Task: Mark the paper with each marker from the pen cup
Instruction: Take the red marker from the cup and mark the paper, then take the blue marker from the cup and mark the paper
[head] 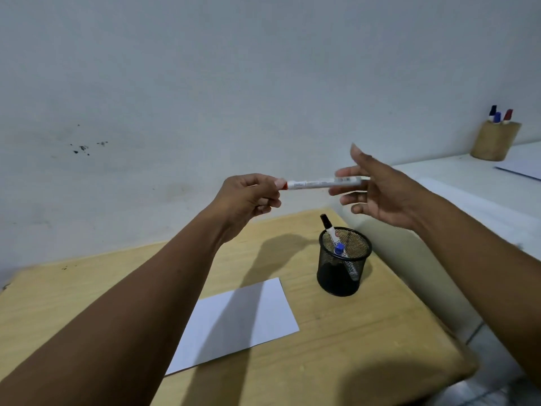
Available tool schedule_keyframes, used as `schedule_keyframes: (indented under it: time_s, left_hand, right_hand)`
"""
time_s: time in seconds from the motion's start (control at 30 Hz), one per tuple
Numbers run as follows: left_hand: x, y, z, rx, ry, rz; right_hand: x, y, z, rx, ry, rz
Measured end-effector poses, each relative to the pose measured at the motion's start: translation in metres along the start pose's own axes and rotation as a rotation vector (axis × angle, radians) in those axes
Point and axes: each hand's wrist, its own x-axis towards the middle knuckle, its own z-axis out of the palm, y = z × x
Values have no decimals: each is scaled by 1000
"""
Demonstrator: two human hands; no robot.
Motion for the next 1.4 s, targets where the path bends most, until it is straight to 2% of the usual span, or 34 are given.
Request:
schedule_keyframes:
  time_s: [0.1,0.17,0.37,0.47,0.57,0.77,1.0,1.13,1.23,1.4]
  left_hand:
    - [0,7,-3,112,-55,12]
    - [1,9,5,213,-96,27]
    - [2,-2,43,517,-222,69]
    - [-2,-9,62,663,-313,49]
    - [-8,-16,76,746,-332,62]
    - [-21,-23,90,889,-420,181]
    - [-18,-26,110,841,-363,261]
    - [-14,-11,103,731,-236,298]
    - [-10,16,76,612,-131,306]
    - [-30,52,13,367,118,304]
  right_hand:
    - [1,6,-29,-219,164,11]
    - [1,14,-35,-327,209,-9]
    - [2,29,-21,-470,161,-44]
    - [5,36,-13,-493,150,-58]
    - [7,44,-10,-485,169,-70]
    - [9,55,-12,-351,317,-111]
    - [9,50,-14,-258,369,-100]
    - [10,43,-8,-230,348,-129]
    - [6,30,9,-260,256,-168]
    - [-4,8,58,-376,-53,-214]
